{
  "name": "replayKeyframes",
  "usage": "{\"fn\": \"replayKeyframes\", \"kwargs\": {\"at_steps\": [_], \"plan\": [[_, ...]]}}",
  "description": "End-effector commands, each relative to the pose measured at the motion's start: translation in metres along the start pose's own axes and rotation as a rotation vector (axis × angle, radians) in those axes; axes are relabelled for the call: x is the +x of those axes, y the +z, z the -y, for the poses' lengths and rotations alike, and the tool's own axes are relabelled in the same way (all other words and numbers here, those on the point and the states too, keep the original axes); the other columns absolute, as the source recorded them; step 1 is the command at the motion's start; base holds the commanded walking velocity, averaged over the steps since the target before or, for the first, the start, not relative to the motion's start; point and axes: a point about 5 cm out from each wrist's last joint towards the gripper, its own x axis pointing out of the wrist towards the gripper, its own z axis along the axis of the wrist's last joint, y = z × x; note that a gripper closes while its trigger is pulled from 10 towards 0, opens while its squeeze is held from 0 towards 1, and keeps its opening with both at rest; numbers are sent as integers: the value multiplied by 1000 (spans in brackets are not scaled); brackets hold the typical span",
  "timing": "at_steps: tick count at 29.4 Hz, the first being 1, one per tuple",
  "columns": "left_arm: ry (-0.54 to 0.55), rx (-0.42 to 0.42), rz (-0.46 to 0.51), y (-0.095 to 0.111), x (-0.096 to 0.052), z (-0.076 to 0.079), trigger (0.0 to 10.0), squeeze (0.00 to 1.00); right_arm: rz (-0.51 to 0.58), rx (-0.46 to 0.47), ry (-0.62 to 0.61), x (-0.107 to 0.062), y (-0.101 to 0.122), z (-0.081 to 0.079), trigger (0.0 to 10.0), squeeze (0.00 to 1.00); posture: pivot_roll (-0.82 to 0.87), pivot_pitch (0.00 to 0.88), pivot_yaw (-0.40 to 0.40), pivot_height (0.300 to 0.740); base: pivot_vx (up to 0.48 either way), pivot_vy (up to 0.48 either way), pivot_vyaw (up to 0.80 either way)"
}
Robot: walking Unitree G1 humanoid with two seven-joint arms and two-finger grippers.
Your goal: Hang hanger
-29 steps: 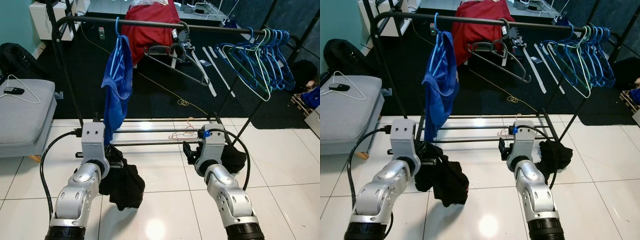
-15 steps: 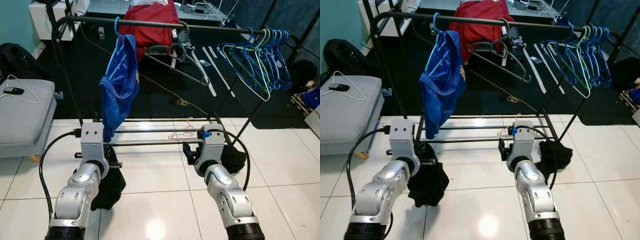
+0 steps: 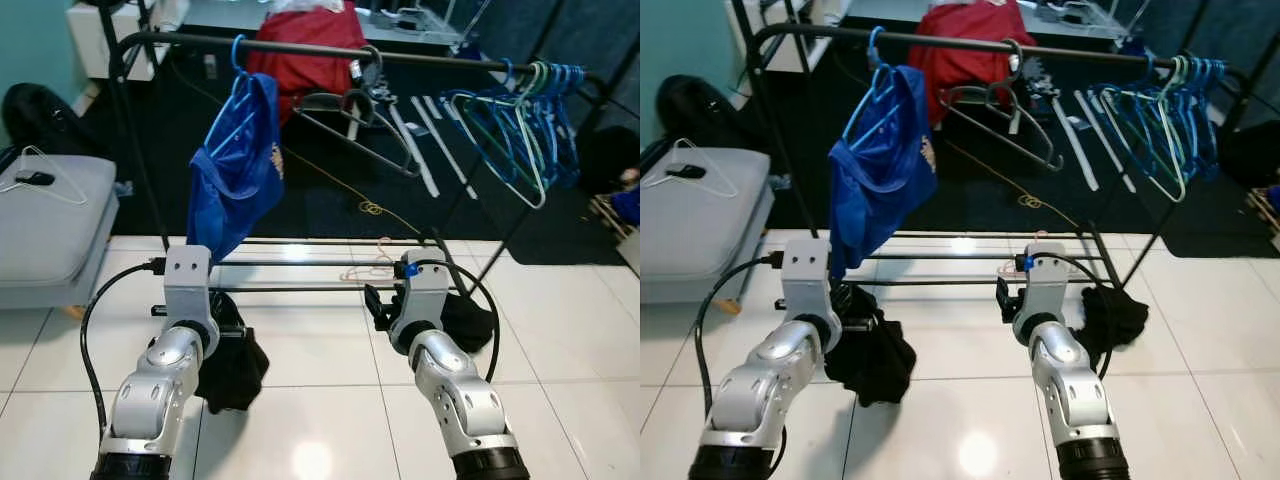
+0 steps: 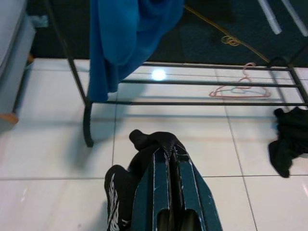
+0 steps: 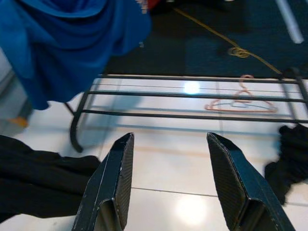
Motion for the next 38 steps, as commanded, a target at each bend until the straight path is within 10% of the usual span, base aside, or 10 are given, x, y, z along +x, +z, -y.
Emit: {"fn": "replayKeyframes", "kwargs": {"at_steps": [1, 12, 38], "plan": [[-14, 6, -3, -1, -1, 5, 10000, 0, -10, -14, -19, -3, -3, 6, 10000, 0, -56, 195, -93, 740, 0, -435, 0], [-11, 2, -10, -1, -1, 5, 10000, 0, -11, -12, -23, -3, -3, 6, 10000, 0, -57, 196, -90, 740, 0, -434, 0], [-75, 62, 38, 5, 0, 13, 10000, 0, 1, 13, -52, -6, -1, 10, 10000, 0, -60, 212, -89, 740, 0, 139, 0]]}}
